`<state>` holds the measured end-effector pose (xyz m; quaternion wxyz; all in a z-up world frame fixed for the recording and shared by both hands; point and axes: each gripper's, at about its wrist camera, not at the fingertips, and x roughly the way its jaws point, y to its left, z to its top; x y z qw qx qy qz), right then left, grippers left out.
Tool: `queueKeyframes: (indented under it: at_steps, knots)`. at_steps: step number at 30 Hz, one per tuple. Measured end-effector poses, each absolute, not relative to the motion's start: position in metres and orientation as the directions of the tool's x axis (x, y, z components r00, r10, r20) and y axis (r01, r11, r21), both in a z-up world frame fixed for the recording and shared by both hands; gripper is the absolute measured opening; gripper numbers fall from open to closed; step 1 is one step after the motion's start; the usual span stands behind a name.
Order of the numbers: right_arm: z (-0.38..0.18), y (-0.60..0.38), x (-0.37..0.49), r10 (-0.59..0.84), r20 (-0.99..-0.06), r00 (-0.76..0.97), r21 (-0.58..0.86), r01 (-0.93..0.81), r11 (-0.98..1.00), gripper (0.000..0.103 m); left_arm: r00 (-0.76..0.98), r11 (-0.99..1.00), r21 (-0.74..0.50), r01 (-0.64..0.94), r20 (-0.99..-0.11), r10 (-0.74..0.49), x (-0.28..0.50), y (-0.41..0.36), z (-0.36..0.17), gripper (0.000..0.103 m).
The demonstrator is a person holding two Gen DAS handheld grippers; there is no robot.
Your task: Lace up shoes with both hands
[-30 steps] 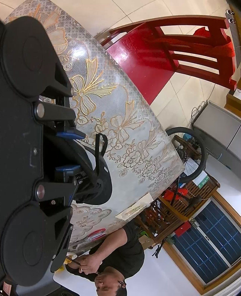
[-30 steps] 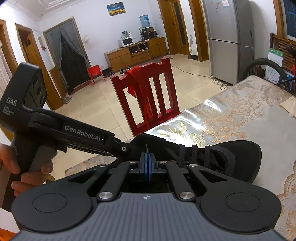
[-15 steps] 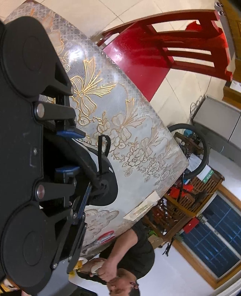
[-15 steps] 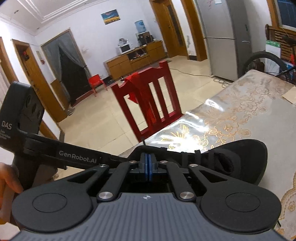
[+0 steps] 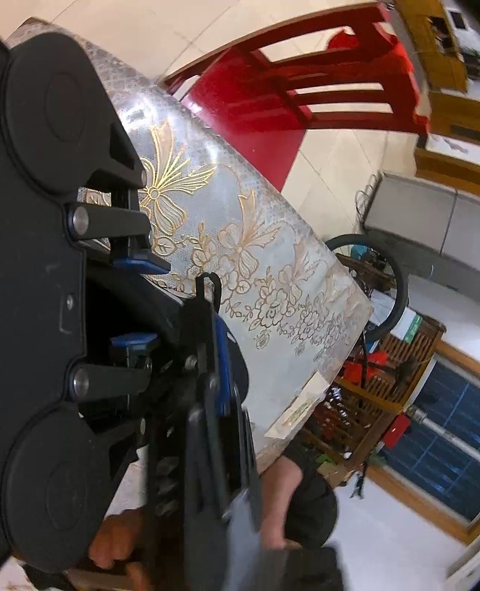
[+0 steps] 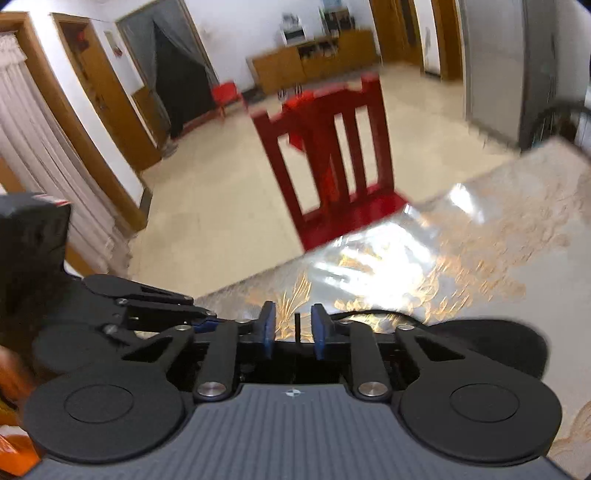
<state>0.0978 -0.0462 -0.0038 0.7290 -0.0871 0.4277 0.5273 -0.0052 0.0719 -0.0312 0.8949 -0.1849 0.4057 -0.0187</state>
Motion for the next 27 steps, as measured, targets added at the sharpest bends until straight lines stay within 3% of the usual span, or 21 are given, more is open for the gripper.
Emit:
queueKeyframes:
  at_steps: [3, 7, 11, 12, 14, 15, 18, 20, 21, 23, 27]
  knots:
    - [-0.001, -0.061, 0.118, 0.756, -0.652, 0.058, 0.516, -0.696, 0.498, 0.003, 0.652, 0.945, -0.312, -0.1, -0.737, -0.175, -0.005, 0.068, -0.035, 0.03]
    - [0.033, -0.1, 0.139, 0.937, -0.345, 0.056, 0.823, -0.463, 0.331, 0.003, 0.618, 0.952, -0.295, -0.082, -0.764, -0.184, -0.005, 0.066, -0.045, 0.03]
    - [0.08, -0.118, 0.143, 0.994, -0.075, 0.076, 0.905, -0.413, 0.1, 0.006, 0.603, 0.964, -0.261, -0.058, -0.778, -0.175, -0.008, 0.062, -0.05, 0.03]
    - [0.089, -0.119, 0.142, 0.996, -0.041, 0.077, 0.906, -0.418, 0.069, 0.0, 0.6, 0.965, -0.257, -0.055, -0.781, -0.174, -0.008, 0.061, -0.051, 0.031]
    - [0.103, -0.121, 0.141, 0.989, 0.146, 0.021, 0.917, -0.377, -0.127, 0.0, 0.592, 0.965, -0.256, -0.054, -0.787, -0.176, -0.009, 0.061, -0.054, 0.031]
    - [0.114, -0.122, 0.139, 0.983, 0.185, 0.013, 0.903, -0.396, -0.165, 0.0, 0.591, 0.965, -0.258, -0.052, -0.787, -0.179, -0.01, 0.061, -0.053, 0.031]
    - [0.154, -0.123, 0.118, 0.993, 0.096, 0.07, 0.775, -0.631, -0.031, 0.0, 0.592, 0.951, -0.303, -0.064, -0.779, -0.208, -0.014, 0.067, -0.052, 0.031]
    - [0.154, -0.12, 0.109, 0.992, -0.042, 0.116, 0.724, -0.681, 0.11, 0.009, 0.603, 0.943, -0.328, -0.058, -0.764, -0.229, -0.017, 0.073, -0.044, 0.031]
    - [0.15, -0.12, 0.106, 0.981, -0.122, 0.151, 0.696, -0.692, 0.193, 0.014, 0.61, 0.939, -0.339, -0.053, -0.756, -0.238, -0.019, 0.076, -0.039, 0.031]
    - [0.125, -0.128, 0.103, 0.928, -0.281, 0.244, 0.637, -0.676, 0.371, 0.034, 0.624, 0.932, -0.36, -0.041, -0.738, -0.258, -0.021, 0.082, -0.03, 0.032]
    - [0.051, -0.149, 0.107, 0.699, -0.583, 0.414, 0.449, -0.552, 0.702, 0.037, 0.625, 0.934, -0.356, -0.005, -0.73, -0.275, -0.023, 0.083, -0.019, 0.039]
